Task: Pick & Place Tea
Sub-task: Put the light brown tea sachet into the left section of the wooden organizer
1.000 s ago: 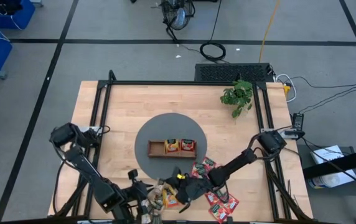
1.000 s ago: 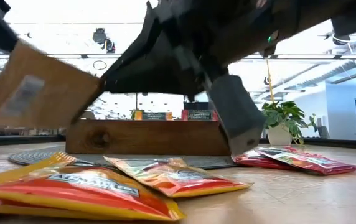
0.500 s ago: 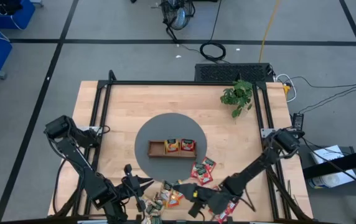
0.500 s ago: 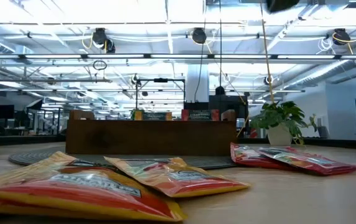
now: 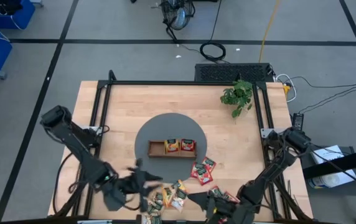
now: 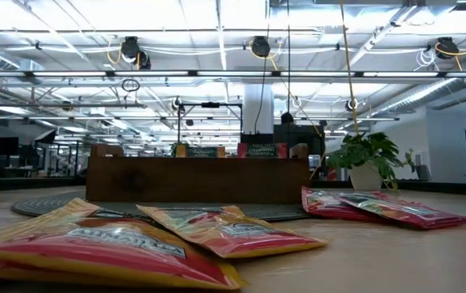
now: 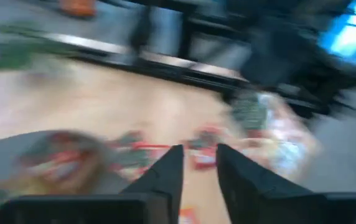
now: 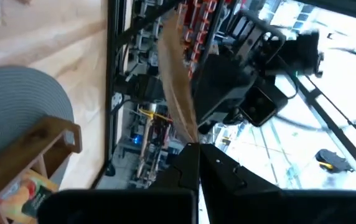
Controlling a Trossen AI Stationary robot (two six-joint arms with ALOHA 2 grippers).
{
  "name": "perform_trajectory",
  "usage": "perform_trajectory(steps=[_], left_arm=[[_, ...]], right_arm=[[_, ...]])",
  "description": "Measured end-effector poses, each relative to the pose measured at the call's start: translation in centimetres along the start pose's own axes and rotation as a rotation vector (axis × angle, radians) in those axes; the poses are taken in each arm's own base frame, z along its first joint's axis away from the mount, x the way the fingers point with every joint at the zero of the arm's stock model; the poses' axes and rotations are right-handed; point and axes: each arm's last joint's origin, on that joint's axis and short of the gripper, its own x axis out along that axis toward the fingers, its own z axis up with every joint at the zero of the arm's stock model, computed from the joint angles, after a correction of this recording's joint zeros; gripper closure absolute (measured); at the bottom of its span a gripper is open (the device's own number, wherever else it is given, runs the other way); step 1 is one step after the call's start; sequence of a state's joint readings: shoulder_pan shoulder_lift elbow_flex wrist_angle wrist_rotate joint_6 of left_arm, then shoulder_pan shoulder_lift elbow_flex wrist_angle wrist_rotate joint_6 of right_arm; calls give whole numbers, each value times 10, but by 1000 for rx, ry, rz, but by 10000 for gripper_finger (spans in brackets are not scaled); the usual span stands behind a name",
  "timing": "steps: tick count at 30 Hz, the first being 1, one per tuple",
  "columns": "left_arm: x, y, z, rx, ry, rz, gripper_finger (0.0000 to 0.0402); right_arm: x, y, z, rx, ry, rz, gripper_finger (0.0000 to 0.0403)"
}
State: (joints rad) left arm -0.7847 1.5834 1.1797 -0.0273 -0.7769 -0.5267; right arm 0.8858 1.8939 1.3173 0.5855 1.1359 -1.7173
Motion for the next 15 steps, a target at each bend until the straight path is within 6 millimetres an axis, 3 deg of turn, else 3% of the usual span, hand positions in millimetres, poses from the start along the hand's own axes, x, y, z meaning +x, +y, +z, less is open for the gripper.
perform_trajectory(steps=[5, 11, 15], left_arm=[[31, 9, 11, 67, 54, -274, 207], [44, 24, 20, 25, 59, -307, 115], [56, 35, 22, -31, 74, -308, 73]], right_arm=[[-20, 5, 0, 0, -14, 0, 403], [-38, 14, -15, 51, -46, -42, 403], [-41, 22, -20, -13, -70, -57, 403]])
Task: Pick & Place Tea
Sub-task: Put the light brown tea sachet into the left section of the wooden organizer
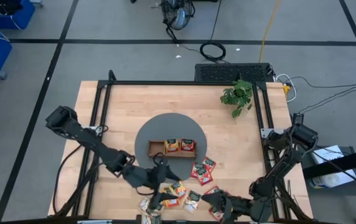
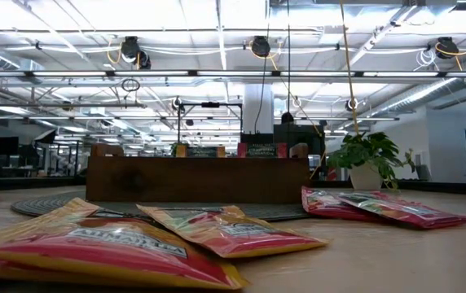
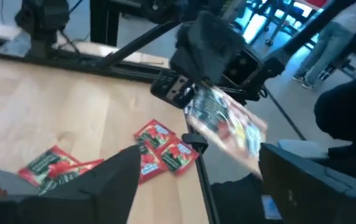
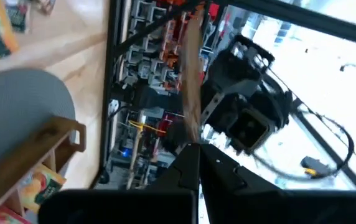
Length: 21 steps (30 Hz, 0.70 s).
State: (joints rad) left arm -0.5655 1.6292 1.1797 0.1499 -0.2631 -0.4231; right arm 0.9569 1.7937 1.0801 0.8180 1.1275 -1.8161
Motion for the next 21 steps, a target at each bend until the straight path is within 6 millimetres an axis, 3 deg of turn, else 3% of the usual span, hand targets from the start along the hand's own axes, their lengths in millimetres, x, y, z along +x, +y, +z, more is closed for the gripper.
perform_trajectory(steps=[5, 21], left_arm=[[13, 12, 3, -56, 4, -114, 56], [33, 21, -11, -83, 67, -201, 101]], right_arm=[[6, 2, -1, -63, -40, -10, 403], [23, 4, -10, -69, -36, -9, 403]])
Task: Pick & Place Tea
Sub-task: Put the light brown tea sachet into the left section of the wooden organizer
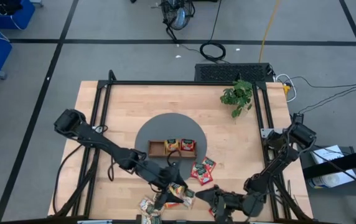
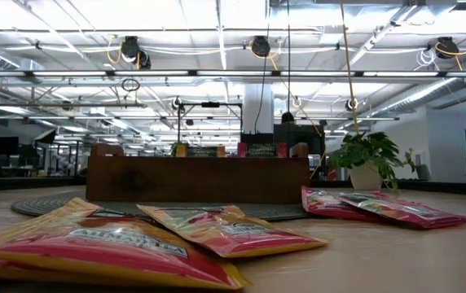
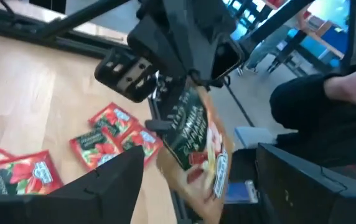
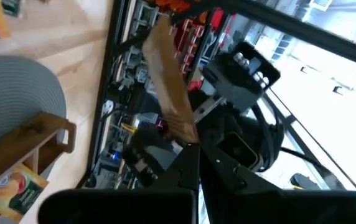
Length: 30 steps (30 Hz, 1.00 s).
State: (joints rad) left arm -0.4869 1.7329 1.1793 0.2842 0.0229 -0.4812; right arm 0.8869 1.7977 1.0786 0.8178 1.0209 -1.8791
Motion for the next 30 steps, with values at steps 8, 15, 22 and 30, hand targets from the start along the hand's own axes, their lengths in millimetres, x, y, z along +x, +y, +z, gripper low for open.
perform_trajectory(steps=[8, 15, 22, 30], left_arm=[[1, 2, 0, 20, -2, 0, 176], [1, 3, 1, 88, 0, 5, 337], [-3, 8, -5, 190, 74, 108, 396], [-19, 9, -1, 251, 133, 212, 397]], right_arm=[[11, 2, -7, 30, 15, 3, 403], [15, 3, -10, 80, 21, 5, 403], [15, 4, -11, 287, 54, 11, 403], [8, 27, -16, 508, 104, 51, 374]])
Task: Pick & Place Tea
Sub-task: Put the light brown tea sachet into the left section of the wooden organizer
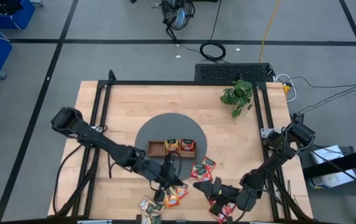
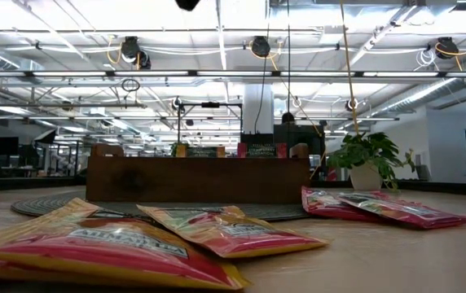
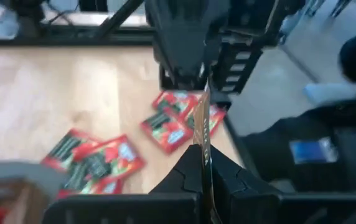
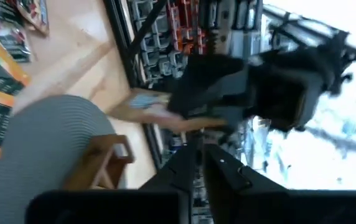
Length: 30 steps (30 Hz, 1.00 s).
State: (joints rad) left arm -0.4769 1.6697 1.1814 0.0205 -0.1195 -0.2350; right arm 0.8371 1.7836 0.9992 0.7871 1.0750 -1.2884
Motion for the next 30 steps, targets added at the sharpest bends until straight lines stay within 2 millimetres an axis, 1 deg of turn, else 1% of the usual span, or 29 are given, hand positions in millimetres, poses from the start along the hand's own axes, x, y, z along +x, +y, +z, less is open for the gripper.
perform_trajectory(steps=[3, 5, 8, 10, 13, 15, 18, 20, 23, 25, 27, 30], left_arm=[[-10, 5, 0, 34, 39, 70, 398], [-20, 8, 1, 60, 76, 126, 397], [-31, 13, 1, 66, 115, 190, 398], [-38, 17, 4, 39, 119, 209, 398], [-57, 27, 14, 42, 96, 260, 398], [-68, 36, 13, 41, 72, 290, 399], [-81, 51, -7, 36, 66, 302, 398], [-91, 60, -23, 14, 34, 286, 399], [-102, 76, -54, -27, -11, 299, 398], [-105, 87, -77, -41, -27, 287, 399], [-105, 94, -92, -40, -80, 276, 399], [-105, 106, -116, -57, -84, 304, 399]], right_arm=[[-3, 5, -14, 158, -2, 16, 354], [-4, 9, -27, 284, -12, 42, 339], [-4, 17, -51, 492, -49, 111, 323], [-5, 20, -69, 623, -74, 175, 317], [-6, 27, -97, 779, -82, 259, 314], [-8, 28, -112, 875, -94, 297, 315], [-13, 30, -124, 971, -139, 345, 317], [-16, 33, -126, 986, -160, 367, 318], [-17, 34, -128, 985, -166, 373, 318], [-17, 34, -127, 986, -173, 380, 318], [-17, 33, -127, 984, -198, 398, 318], [-16, 31, -125, 977, -264, 425, 318]])
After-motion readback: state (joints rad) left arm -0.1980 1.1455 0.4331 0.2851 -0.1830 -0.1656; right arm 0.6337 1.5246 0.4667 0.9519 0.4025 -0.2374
